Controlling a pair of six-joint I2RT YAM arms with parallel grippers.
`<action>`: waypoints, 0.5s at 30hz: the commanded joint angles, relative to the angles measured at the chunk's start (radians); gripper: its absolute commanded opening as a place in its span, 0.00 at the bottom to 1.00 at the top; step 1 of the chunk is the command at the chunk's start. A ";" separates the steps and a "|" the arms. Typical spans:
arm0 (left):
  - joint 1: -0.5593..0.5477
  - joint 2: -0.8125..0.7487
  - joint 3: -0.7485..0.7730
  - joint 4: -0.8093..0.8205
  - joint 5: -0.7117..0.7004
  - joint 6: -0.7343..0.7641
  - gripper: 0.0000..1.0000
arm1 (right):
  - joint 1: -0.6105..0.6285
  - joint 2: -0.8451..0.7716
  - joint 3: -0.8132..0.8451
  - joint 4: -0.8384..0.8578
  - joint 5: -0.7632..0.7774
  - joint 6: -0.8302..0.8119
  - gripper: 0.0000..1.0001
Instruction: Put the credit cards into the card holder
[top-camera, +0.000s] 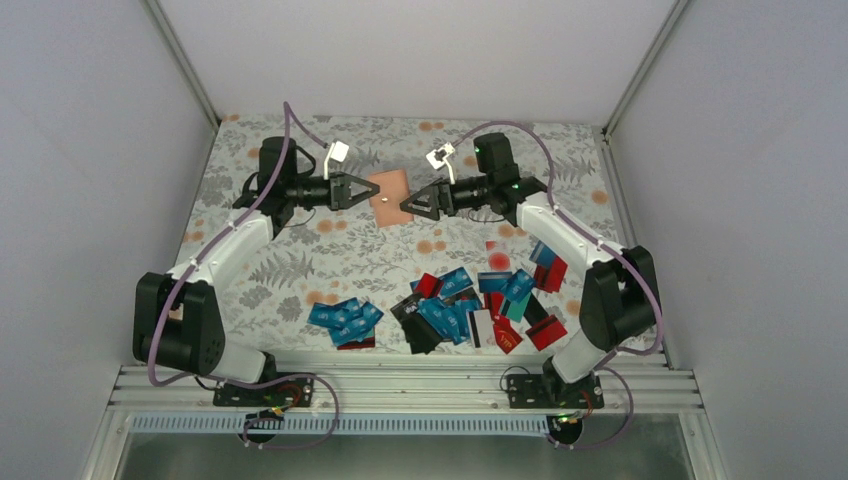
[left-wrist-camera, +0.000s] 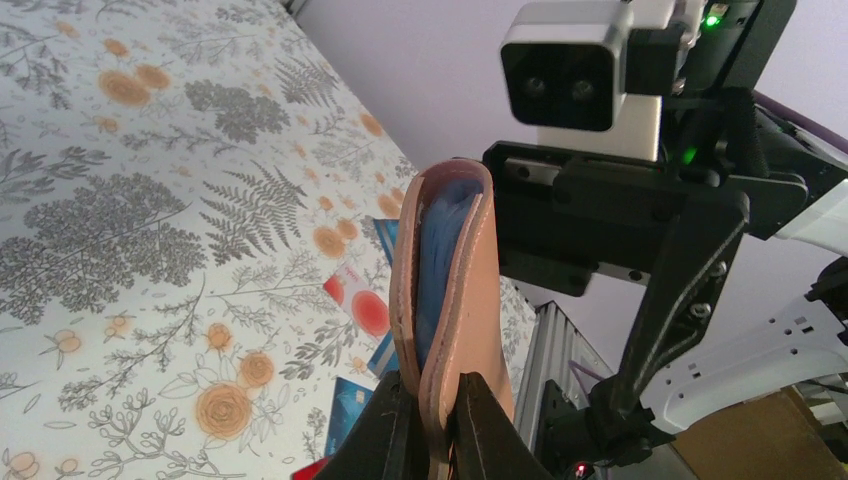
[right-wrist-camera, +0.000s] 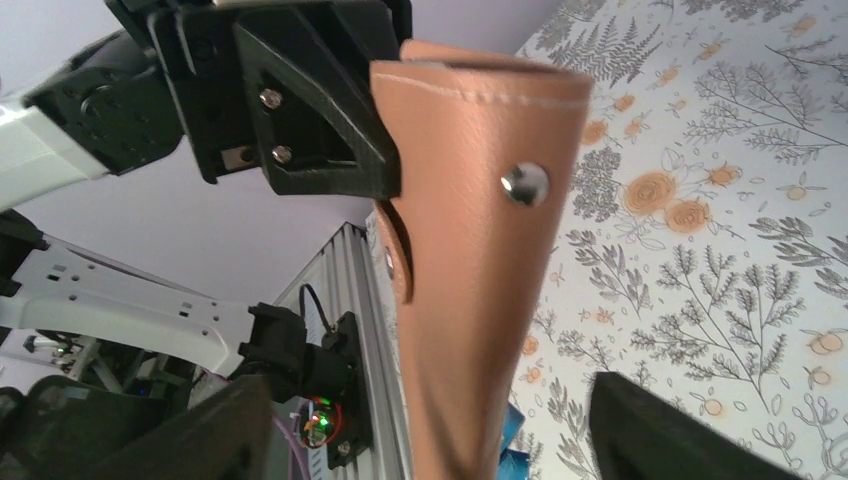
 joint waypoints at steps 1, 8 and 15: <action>-0.009 -0.059 -0.005 0.014 0.014 -0.014 0.02 | 0.016 -0.077 -0.055 -0.008 0.062 -0.017 0.87; -0.054 -0.092 0.017 -0.066 0.055 0.025 0.02 | 0.015 -0.141 -0.134 0.024 0.005 -0.009 0.84; -0.087 -0.136 -0.014 0.012 0.039 -0.077 0.02 | 0.015 -0.204 -0.166 0.092 -0.092 0.039 0.59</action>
